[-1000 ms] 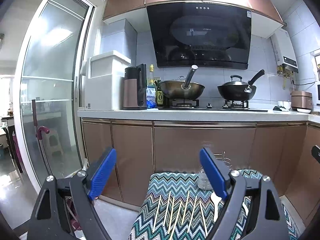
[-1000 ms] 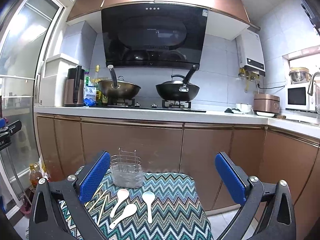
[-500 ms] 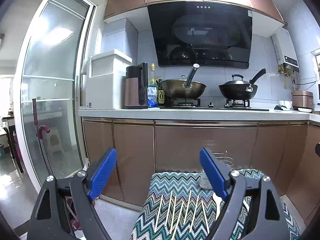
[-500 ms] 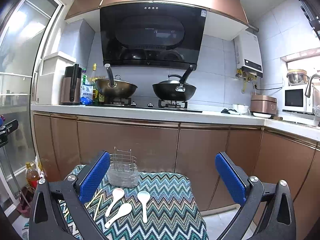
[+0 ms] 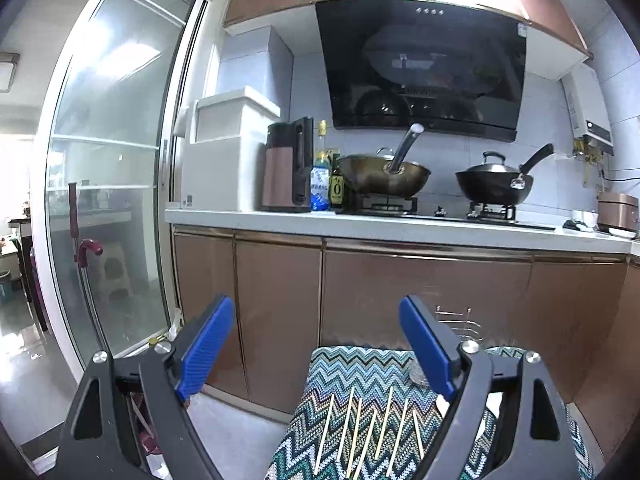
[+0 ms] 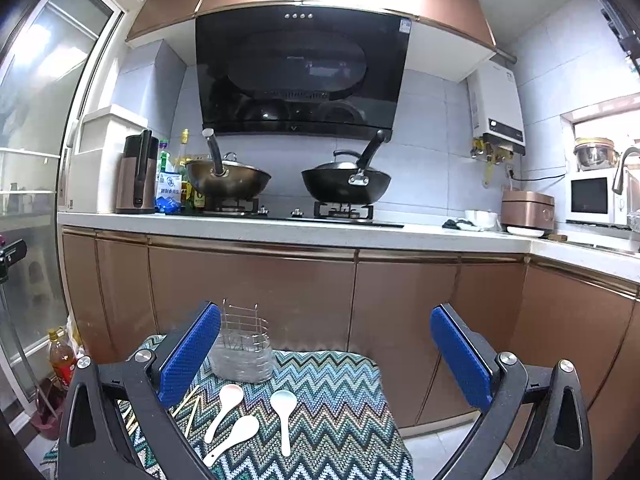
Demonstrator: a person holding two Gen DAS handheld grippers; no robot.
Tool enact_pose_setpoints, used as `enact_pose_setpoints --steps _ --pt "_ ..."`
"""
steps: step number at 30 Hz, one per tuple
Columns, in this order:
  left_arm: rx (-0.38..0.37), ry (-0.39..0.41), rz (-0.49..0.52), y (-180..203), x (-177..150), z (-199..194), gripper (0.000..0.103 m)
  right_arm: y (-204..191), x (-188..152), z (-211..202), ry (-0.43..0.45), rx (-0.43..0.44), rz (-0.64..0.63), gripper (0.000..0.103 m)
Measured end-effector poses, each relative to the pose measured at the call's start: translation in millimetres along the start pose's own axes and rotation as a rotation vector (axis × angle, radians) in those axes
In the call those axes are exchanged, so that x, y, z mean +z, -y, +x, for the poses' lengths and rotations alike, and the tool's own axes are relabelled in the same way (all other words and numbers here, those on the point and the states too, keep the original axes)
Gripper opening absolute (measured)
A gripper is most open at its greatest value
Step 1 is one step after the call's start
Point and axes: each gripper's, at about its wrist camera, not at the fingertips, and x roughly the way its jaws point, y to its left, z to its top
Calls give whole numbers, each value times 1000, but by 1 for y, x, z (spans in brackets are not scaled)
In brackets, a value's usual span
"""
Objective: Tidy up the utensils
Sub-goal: 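Grasp a bamboo chopstick with the left tool while the right tool grasps a white spoon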
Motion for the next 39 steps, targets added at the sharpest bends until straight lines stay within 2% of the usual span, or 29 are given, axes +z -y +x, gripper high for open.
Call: enact_pose_setpoints --steps 3,6,9,13,16,20,22,24,27,33,39 --pt "8 -57 -7 2 -5 22 85 -1 -9 22 -43 26 -5 103" --pt "-6 -146 -13 5 -17 51 85 -2 -21 44 -91 46 -1 103" --pt "-59 -282 -8 12 -32 88 85 -3 -35 71 -154 72 2 103" --pt "-176 -487 2 24 -61 140 84 -2 -54 107 -252 129 -1 102" --pt "-225 -602 13 33 -81 173 83 1 -71 145 -367 206 22 95" --pt "-271 -725 20 45 -106 212 82 1 -96 195 -518 301 31 75" --pt "-292 -793 13 48 -119 233 77 -3 -110 218 -591 354 28 70" --pt "-302 -839 20 51 -128 248 63 -9 -125 238 -645 395 15 63" --pt "-325 -914 21 55 -143 270 52 -11 -140 261 -707 438 14 52" --pt "-355 -1027 56 64 -161 303 36 -7 -160 300 -798 493 17 42" --pt "-338 -1136 47 66 -180 332 24 -5 -170 321 -848 539 12 34"
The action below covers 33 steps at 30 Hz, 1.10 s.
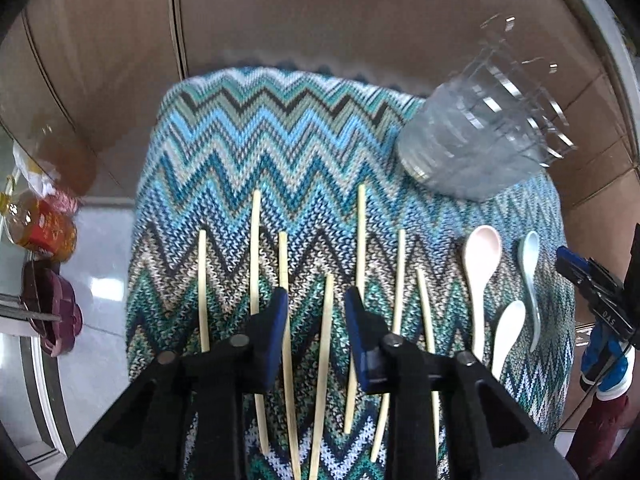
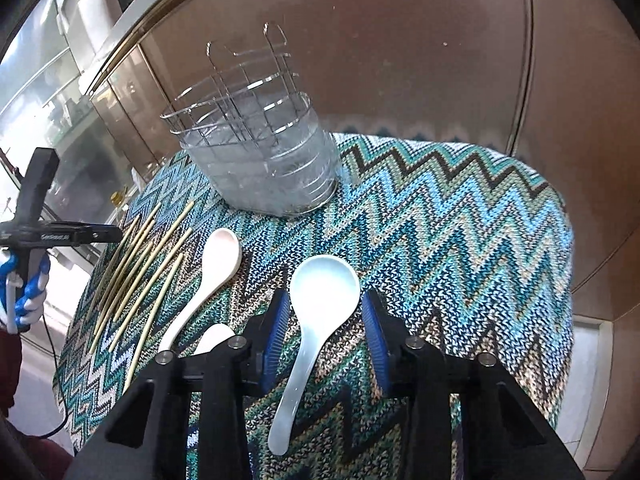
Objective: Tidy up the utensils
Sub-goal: 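Grasp a bamboo chopstick with the left tool while the right tool grasps a white spoon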
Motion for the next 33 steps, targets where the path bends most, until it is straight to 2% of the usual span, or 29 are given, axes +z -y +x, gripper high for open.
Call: enact_pose_setpoints --steps 9,16,22,33 --pt "29 -78 -17 -10 14 29 18 14 3 18 -43 37 4 32" --pt "46 -90 -6 -9 17 31 18 15 11 35 -82 62 -24 31" --pt "29 -121 3 -21 21 41 18 14 21 53 -118 78 -46 31" --pt "54 -144 53 -7 27 46 16 14 45 87 -224 163 -101 16"
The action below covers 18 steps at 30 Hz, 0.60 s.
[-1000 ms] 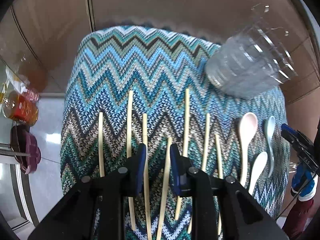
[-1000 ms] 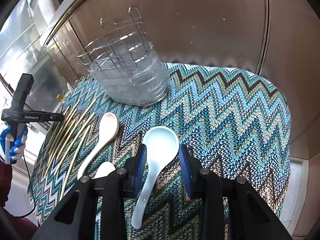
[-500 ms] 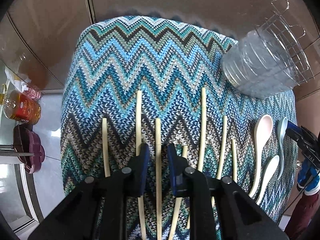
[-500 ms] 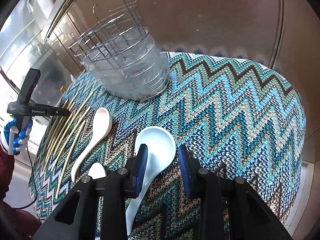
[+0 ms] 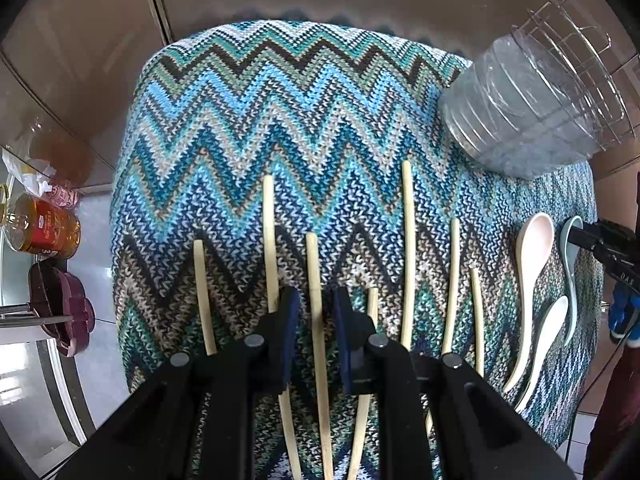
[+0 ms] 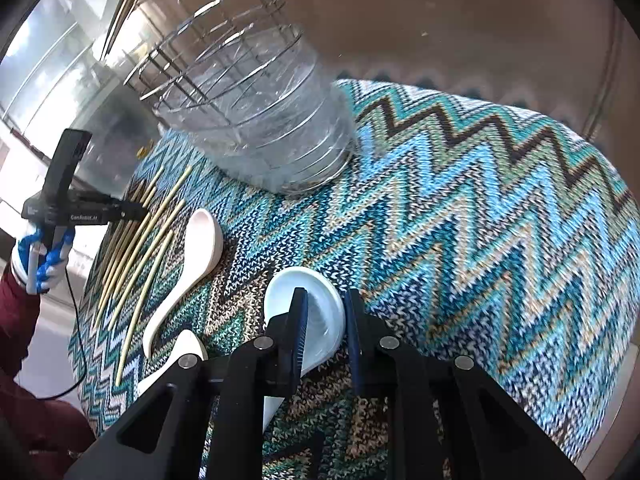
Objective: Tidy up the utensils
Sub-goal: 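Grasp a bamboo chopstick with the left tool while the right tool grasps a white spoon, then carry chopstick and spoon into the wire-rack cup while both tools open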
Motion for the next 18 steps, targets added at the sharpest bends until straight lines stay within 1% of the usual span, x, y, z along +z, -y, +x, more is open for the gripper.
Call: enact_pose_setpoints --steps 7,9,14,16,18 --pt "17 -1 19 18 6 8 8 -16 11 13 -28 14 -71 9" --pt "17 3 17 20 4 8 6 -22 10 12 -22 -7 -92 9" --pt "20 21 22 27 0 8 5 -36 0 -5 10 -57 -114 8" --pt "7 33 21 24 -3 1 5 -42 -6 -16 28 -91 -120 8" --pt "-24 64 16 22 -10 -9 5 -44 -14 -33 51 -125 -121 8"
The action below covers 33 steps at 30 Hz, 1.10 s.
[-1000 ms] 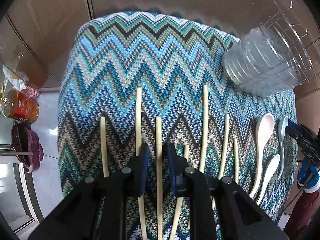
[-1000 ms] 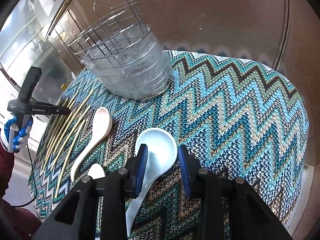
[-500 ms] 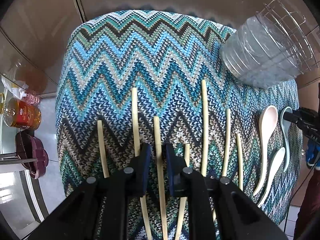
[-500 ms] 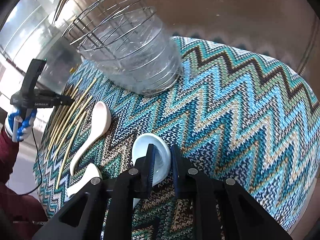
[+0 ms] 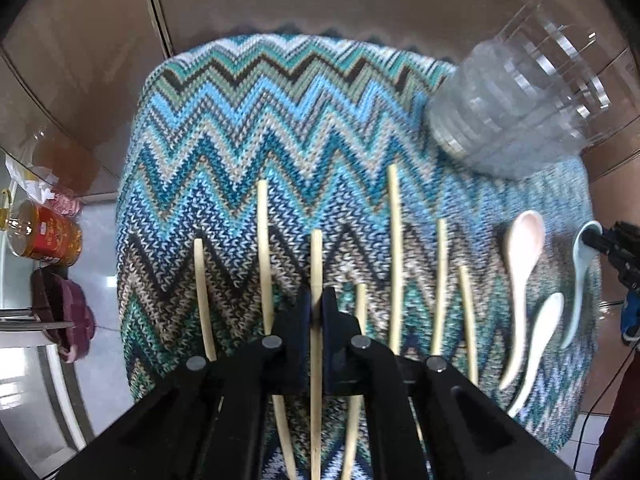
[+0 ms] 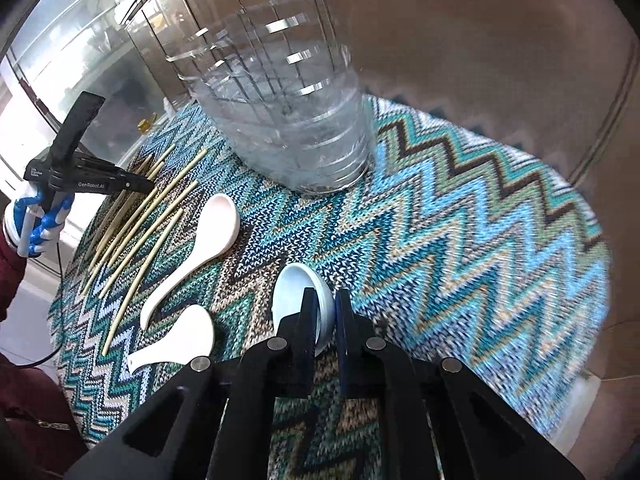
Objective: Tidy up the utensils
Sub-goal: 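Carry chopstick and spoon into the wire-rack cup while both tools open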
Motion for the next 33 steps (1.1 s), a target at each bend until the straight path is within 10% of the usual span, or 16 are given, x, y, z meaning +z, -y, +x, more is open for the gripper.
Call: enact_pose_setpoints --steps 14,25,33 --pt "-16 421 24 7 -40 -145 5 -39 -14 -128 256 -197 -10 8" --pt "-143 855 -71 51 21 -241 5 -77 52 -176 617 -350 15 8" --pt "-129 1105 -187 79 60 -233 5 -77 93 -141 784 -537 46 8"
